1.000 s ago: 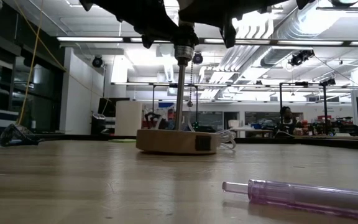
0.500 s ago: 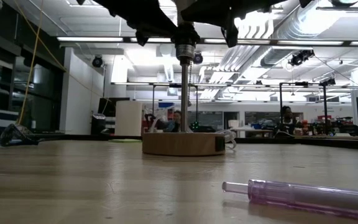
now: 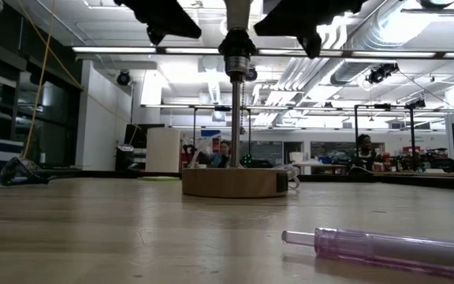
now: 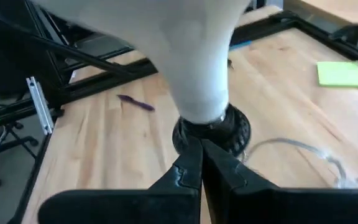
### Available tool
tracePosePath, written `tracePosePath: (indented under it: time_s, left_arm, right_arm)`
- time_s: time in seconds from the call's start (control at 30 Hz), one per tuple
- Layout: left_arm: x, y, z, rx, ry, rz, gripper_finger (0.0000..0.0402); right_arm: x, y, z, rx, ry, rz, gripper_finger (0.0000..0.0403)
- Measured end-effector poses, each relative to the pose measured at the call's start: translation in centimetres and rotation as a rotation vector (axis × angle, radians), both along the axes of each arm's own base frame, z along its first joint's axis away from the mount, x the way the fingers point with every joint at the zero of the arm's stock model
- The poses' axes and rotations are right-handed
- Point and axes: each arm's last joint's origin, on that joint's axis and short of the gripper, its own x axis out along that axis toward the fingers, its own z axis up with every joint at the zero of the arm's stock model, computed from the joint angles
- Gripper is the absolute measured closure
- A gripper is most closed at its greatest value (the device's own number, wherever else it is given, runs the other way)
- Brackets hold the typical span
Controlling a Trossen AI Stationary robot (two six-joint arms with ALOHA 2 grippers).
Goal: Screw lightbulb
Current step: Remove the lightbulb from the lamp
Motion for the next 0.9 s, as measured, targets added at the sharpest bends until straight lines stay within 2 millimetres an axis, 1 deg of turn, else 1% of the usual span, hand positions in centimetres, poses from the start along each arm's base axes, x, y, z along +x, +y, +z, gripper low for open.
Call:
tracePosePath:
  time_s: [0.07,0.17,0.27,0.37,0.47,0.63,0.77,0.9]
  left_arm:
    - [0.0,0.3,0.0,0.060,0.003,0.039,0.0401]
    - [0.9,1.4,-0.4,0.113,-0.003,0.063,0.0401]
    - [2.5,2.3,-1.2,0.072,-0.052,0.044,0.0401]
    - [4.0,2.7,-1.8,0.016,-0.115,0.015,0.0401]
    - [4.9,2.5,-2.2,-0.055,-0.148,-0.011,0.0401]
    - [5.1,1.5,-2.5,-0.102,-0.143,-0.040,0.0401]
    - [5.2,0.9,-2.3,-0.103,-0.165,-0.052,0.0401]
    - [5.2,0.5,-2.4,-0.144,-0.159,-0.033,0.0401]
  right_arm:
    - [-0.4,0.0,0.3,0.013,0.003,0.010,0.0403]
    - [-0.6,0.3,0.8,0.049,-0.021,0.066,0.0403]
    - [-0.7,1.0,1.1,0.070,-0.051,0.092,0.0403]
    - [-0.5,1.6,1.4,0.064,-0.087,0.103,0.0403]
    - [-0.3,1.9,1.3,0.053,-0.105,0.089,0.0403]
    - [0.3,1.7,1.3,0.033,-0.148,0.049,0.0403]
    - [0.6,1.4,0.9,0.026,-0.138,0.034,0.0403]
    - [0.7,0.9,0.8,0.019,-0.123,0.013,0.0403]
